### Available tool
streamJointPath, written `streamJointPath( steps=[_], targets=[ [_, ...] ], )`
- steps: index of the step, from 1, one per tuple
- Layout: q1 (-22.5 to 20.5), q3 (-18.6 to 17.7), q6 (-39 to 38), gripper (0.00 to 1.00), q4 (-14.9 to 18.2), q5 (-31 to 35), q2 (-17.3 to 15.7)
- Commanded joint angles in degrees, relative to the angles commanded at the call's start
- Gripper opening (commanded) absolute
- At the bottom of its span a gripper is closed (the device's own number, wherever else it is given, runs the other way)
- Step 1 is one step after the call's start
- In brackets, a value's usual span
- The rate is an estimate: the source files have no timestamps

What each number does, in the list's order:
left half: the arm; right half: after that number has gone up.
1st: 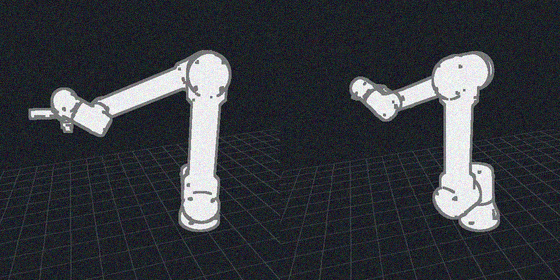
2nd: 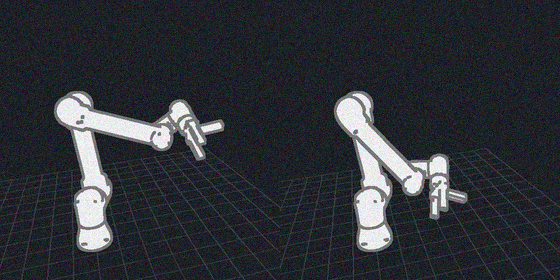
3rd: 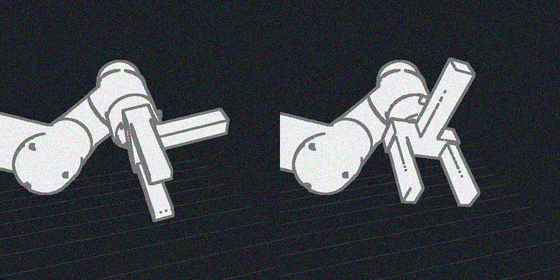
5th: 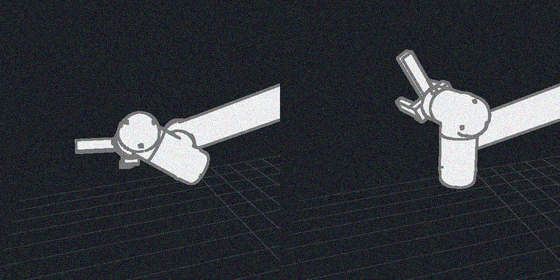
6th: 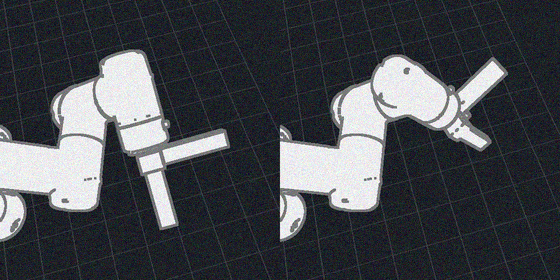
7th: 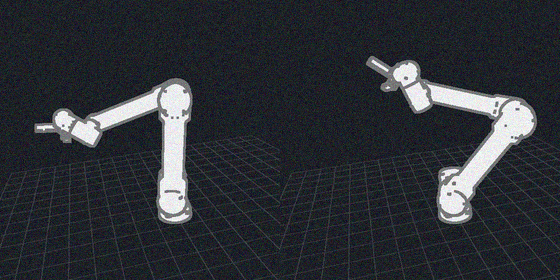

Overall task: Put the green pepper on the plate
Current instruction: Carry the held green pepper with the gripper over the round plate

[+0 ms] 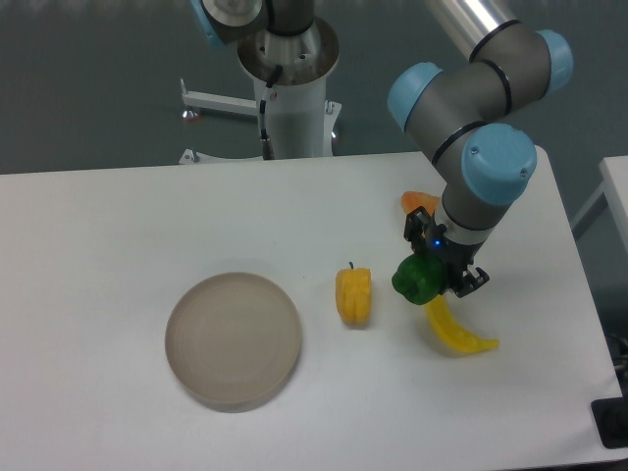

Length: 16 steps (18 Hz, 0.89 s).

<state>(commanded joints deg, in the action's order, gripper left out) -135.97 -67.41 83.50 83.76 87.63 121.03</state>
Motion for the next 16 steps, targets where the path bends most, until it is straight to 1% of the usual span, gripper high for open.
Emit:
streamJointPath(
  steps=[4, 6, 8, 9, 10, 11, 13, 14, 16],
  targets=[
    [0.44, 0.0, -0.61, 0.16, -0.09, -0.09, -0.09],
    [1.4, 0.0, -2.1, 0.16, -0.09, -0.96, -0.26],
    [3.68, -0.61, -9.37, 0.15, -0.09, -2.98, -1.31],
    [4.74, -0.79, -13.32, 0.13, -0.09, -4.47, -1.93],
    [6.66, -1.31, -17.8, 0.11, -0.26, -5.27, -2.28],
    [9.2, -1.41, -20.54, 0.11, -0.7, -5.27, -2.29],
    [12.29, -2.1, -21.88, 0.11, -1.49, -5.27, -2.2],
    [14.39, -3.15, -22.58, 0.11, -1.58, -5.19, -2.2],
    [17.13, -4.56, -26.09, 0.12, -3.07, -5.27, -2.02]
  ],
)
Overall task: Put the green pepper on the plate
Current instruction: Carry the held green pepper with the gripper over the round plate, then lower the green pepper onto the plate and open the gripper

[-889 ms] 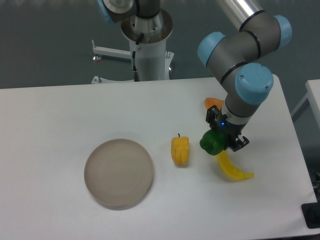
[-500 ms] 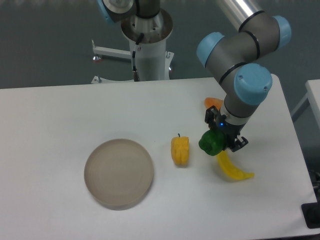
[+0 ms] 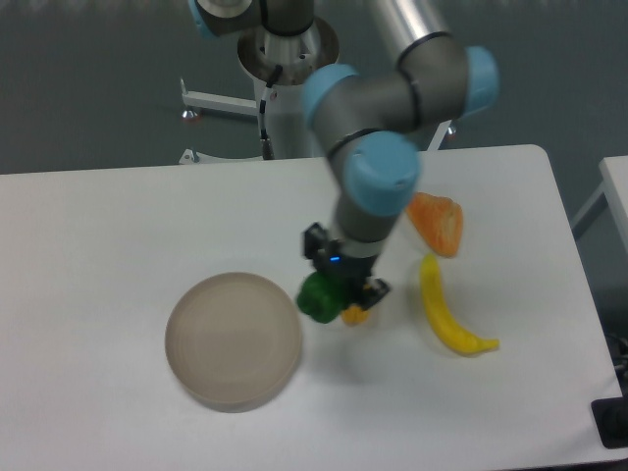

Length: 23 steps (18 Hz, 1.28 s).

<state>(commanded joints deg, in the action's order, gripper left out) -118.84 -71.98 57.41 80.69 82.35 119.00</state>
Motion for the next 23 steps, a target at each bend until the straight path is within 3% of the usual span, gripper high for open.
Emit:
streamJointPath(
  steps=[5, 14, 15, 16, 17, 20, 23],
  targets=[
    [4.23, -3.69, -8.97, 0.15, -9.13, 0.7, 2.98],
    [5.99, -4.58, -9.51, 0.24, -9.5, 0.79, 5.19],
    [5.99, -4.49, -9.25, 0.39, -9.94, 0.7, 5.36],
    [5.99, -4.4, -8.98, 0.79, -11.16, 0.79, 5.71],
    [5.99, -4.4, -8.89, 1.0, -12.3, 1.05, 5.71],
    [5.99, -4.14, -8.37, 1.0, -12.85, 9.03, 4.93],
    [2.32, -3.78, -3.72, 1.0, -12.05, 8.7, 2.65]
  ],
)
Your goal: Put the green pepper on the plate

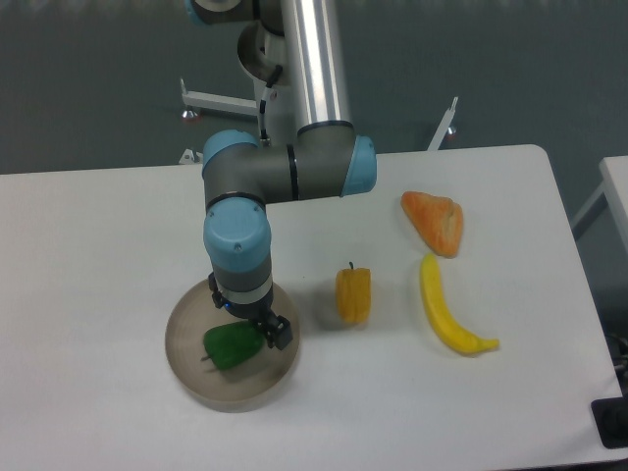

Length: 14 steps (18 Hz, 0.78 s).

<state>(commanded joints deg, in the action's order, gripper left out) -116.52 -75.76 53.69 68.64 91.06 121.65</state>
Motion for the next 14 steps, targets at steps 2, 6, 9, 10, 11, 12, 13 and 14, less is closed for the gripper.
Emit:
streamJointPath(
  steps=[2, 6, 9, 10, 11, 12, 13, 14],
  targets=[
    [-2.82, 0.44, 4.21, 1.0, 0.09, -0.35, -1.06],
    [-9.07, 0.79, 12.4, 1.0, 3.25, -0.35, -2.91],
    [-13.55, 0.88, 21.16, 1.0, 9.13, -0.26, -3.78],
    [-14.78, 0.88, 24.59, 1.0, 10.19, -0.18, -4.14],
    [-15.75, 0.88, 25.32, 1.0, 10.2, -0.18, -4.23],
    [-16.89, 1.05, 25.41, 1.0, 10.28, -0.26, -4.23],
    [-17.68, 1.49, 26.2, 1.0, 10.29, -0.79, -4.31],
    [-17.78, 1.58, 27.16, 1.0, 10.2, -1.14, -4.23]
  ],
)
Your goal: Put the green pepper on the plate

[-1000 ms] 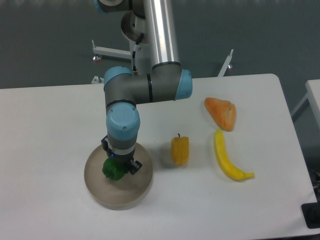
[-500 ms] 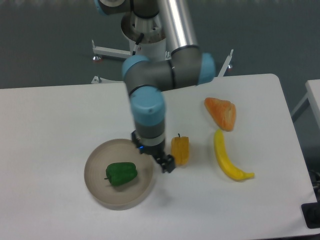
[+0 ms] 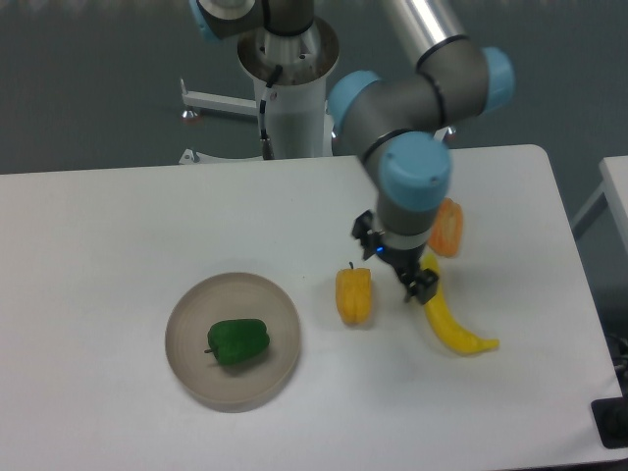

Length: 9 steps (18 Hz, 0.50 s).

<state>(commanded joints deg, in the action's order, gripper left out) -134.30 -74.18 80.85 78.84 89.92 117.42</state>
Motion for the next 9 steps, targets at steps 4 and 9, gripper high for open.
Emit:
streamJointPath(
  steps=[4, 9],
  targets=[
    [0.17, -0.53, 1.76, 1.0, -0.53, 0.0, 0.53],
    [0.09, -0.79, 3.17, 1.0, -0.62, 0.61, 0.18]
  ],
)
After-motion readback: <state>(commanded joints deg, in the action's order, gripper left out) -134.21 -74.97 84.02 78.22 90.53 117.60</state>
